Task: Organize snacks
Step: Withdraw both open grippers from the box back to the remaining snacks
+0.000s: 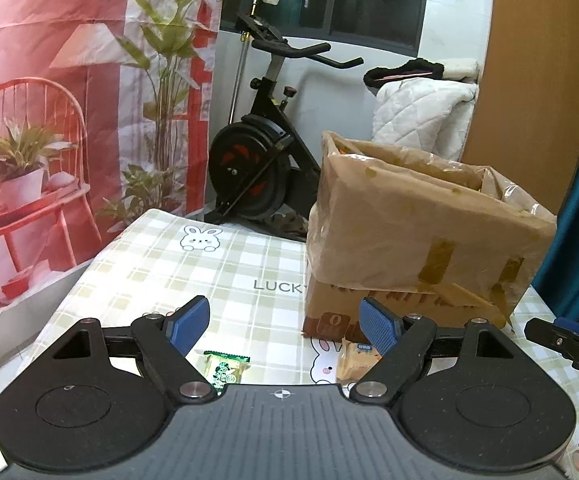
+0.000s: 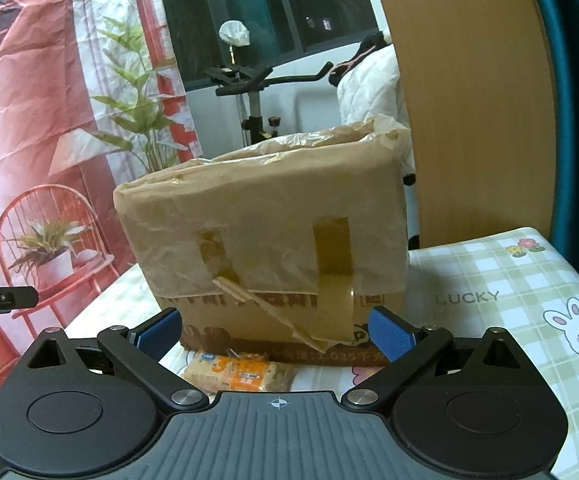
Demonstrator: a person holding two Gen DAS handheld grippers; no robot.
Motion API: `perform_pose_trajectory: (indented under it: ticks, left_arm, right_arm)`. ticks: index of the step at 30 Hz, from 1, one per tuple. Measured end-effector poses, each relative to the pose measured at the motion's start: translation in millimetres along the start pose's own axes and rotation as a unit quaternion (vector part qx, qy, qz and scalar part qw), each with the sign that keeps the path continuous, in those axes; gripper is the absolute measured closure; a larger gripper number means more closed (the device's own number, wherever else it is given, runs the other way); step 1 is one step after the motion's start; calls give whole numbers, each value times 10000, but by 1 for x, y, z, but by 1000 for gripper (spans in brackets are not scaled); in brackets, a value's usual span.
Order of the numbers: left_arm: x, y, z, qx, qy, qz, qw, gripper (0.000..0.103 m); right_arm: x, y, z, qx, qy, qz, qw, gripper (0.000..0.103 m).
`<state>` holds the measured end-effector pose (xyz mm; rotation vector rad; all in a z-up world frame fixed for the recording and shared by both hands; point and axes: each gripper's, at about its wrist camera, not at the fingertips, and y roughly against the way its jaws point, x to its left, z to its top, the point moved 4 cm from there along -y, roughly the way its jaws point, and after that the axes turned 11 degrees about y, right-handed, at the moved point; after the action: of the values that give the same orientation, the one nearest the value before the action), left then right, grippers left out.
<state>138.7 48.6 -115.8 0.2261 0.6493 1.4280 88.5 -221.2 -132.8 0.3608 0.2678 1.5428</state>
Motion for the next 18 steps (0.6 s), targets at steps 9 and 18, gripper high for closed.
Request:
perform_pose_trajectory:
  ticks: [9, 18]
  left_arm:
    - [9, -3, -2, -20, 28, 112, 9999, 20]
    - [54, 6, 18, -33, 190, 415, 9990, 20]
  right_arm:
    - [2, -8, -7, 108, 6, -33, 9999, 4]
    - [2, -20, -20, 318, -86, 28, 9995, 4]
